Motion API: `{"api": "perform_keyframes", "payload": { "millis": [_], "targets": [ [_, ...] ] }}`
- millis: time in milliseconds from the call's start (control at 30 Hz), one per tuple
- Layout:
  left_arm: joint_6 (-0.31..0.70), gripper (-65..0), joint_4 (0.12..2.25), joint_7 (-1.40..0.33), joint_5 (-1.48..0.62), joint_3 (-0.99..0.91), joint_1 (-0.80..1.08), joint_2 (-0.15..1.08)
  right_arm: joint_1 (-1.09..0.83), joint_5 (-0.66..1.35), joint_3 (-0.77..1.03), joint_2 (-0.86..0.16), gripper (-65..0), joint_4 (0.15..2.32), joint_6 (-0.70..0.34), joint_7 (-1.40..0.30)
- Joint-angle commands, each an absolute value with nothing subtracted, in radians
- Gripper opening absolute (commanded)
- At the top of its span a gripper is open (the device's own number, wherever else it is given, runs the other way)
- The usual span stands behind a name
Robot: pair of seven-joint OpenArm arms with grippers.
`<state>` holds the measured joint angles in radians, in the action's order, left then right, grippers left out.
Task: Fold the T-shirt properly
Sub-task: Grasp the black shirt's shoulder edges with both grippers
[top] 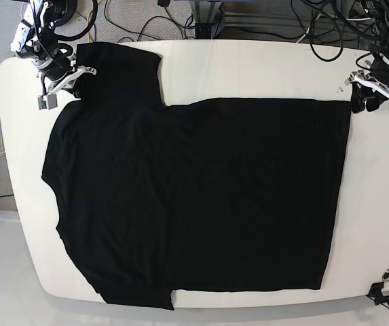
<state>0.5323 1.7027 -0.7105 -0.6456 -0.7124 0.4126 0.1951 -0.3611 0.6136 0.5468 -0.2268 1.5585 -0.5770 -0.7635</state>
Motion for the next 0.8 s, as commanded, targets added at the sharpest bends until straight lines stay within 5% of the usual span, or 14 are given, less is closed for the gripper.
{"api": "perform_keyframes", "payload": {
  "millis": [0,267,367,467,633,767],
  "targets": [
    [0.532,-39.2,1.693,-0.672,-0.636,-0.702,0.392,0.208,-0.366,0.58,0.543,-0.234,-65.0,1.567,-0.566,-0.803],
    [0.518,-42.7,1.658,-0.653,-0.571,-0.677,0.38,0.194,-0.363,0.577,0.541,-0.235,-65.0,1.582,-0.566,-0.816],
    [0.502,-63.1,1.634,-0.667,-0.551,-0.676,0.381,0.192,-0.362,0.578,0.54,-0.235,-65.0,1.582,-0.569,-0.819],
    [0.497,-65.0,1.621,-0.68,-0.546,-0.672,0.384,0.189,-0.368,0.579,0.541,-0.236,-65.0,1.589,-0.573,-0.828],
    [0.454,-38.3,1.607,-0.727,-0.564,-0.703,0.355,0.198,-0.367,0.589,0.532,-0.242,-65.0,1.578,-0.581,-0.821],
    [0.439,-28.2,1.607,-0.727,-0.638,-0.706,0.353,0.214,-0.367,0.59,0.53,-0.244,-65.0,1.575,-0.582,-0.823]
  ]
}}
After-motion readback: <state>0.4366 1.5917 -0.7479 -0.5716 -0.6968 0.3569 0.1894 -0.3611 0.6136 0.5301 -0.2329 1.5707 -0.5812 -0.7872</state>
